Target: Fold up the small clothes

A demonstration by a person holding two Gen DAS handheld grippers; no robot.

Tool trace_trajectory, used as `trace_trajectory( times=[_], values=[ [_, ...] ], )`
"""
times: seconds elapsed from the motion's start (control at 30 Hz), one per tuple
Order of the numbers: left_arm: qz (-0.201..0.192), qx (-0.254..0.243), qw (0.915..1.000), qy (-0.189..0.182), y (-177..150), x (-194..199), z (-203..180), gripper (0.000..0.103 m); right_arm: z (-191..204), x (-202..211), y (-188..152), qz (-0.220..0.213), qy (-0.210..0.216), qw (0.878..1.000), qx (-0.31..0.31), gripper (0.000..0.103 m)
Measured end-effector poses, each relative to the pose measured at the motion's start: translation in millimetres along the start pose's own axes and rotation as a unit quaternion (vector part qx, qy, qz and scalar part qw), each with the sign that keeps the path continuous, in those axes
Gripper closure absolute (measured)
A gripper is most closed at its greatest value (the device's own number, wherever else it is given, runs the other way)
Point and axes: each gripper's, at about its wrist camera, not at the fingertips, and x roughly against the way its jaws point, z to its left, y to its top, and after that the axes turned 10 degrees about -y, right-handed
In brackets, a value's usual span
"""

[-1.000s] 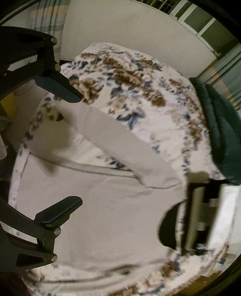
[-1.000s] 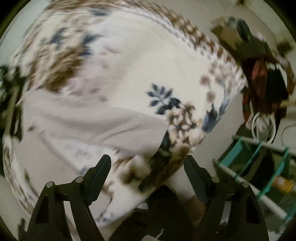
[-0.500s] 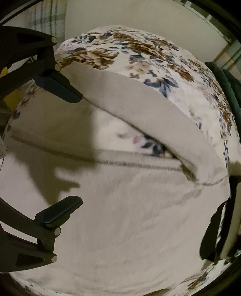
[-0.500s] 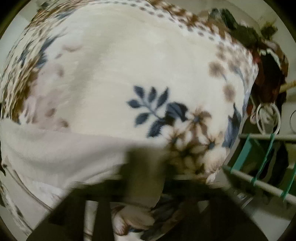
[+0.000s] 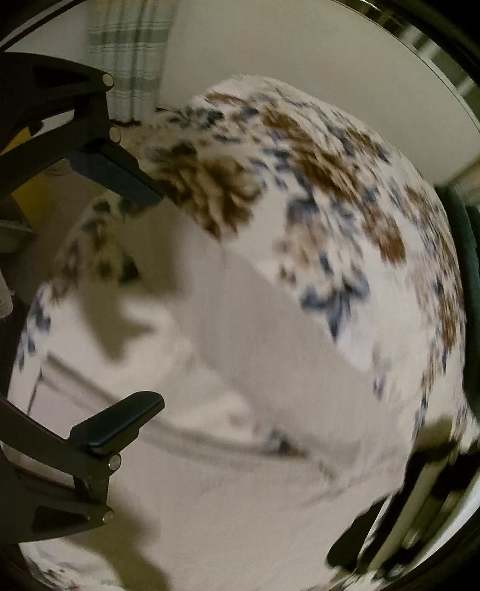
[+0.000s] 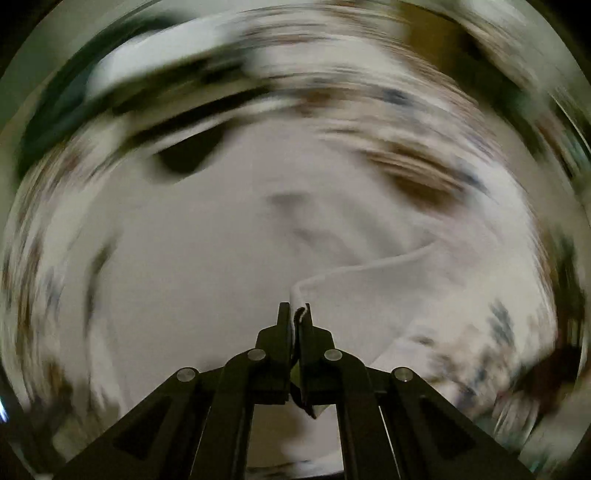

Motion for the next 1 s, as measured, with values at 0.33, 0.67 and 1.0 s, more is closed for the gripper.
trace_trajectory(
  times=[0.33,0.67,1.0],
  values=[
    [0.020,0.067,0.9968,0.040,-24,-22,86,0.000,257,-22,-96,0.030,-0.009,0.948,0.317,0.100],
    [0.034,0.094,0.9950,-0.005,-22,-44,125,0.000,248,-54,-83,0.176,0.095,0.960,0.195,0.051],
    [0.081,0.214,0.9631,-0.141,-19,-107,179,0.000,172,-77,-67,0.220,0.046,0.974,0.000,0.042]
  ],
)
